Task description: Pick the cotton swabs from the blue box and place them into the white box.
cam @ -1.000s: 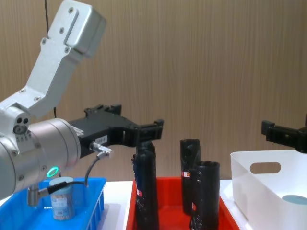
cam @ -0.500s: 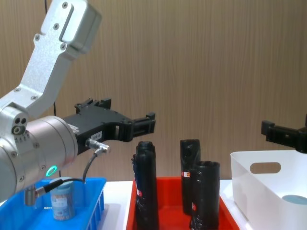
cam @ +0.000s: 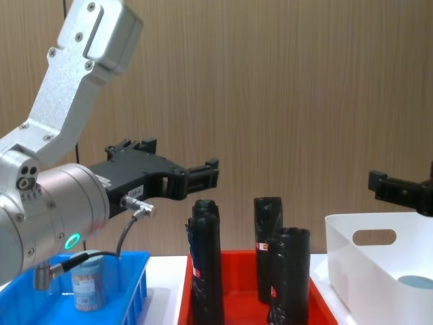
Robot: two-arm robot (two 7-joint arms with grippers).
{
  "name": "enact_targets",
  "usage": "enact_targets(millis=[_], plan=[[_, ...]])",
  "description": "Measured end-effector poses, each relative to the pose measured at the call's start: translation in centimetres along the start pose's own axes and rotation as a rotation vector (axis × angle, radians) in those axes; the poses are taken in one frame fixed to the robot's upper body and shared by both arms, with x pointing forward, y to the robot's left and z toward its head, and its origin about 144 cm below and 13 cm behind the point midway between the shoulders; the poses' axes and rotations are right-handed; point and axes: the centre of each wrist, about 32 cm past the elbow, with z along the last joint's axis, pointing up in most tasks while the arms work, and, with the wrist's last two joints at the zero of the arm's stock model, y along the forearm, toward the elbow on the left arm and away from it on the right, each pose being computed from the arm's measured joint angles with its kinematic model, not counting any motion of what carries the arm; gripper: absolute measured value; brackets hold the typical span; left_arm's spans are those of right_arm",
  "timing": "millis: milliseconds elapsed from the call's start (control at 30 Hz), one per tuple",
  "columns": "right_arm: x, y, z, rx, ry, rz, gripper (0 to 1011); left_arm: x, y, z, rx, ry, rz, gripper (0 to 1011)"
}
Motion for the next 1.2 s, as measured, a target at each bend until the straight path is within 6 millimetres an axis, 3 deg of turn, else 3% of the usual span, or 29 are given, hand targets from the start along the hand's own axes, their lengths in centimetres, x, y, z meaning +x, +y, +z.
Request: enact_targets(millis=[733,1200], plan=[[0.8,1.0,0.6,-0.078,0.041,0.159,1002,0.0,0.0,0.0,0.001,0.001,0.000,1004],[1.1,3.9,0.2,-0.174,0.065,0.290,1002,0.0,0.0,0.0,0.001,0.001,0.000,1004]])
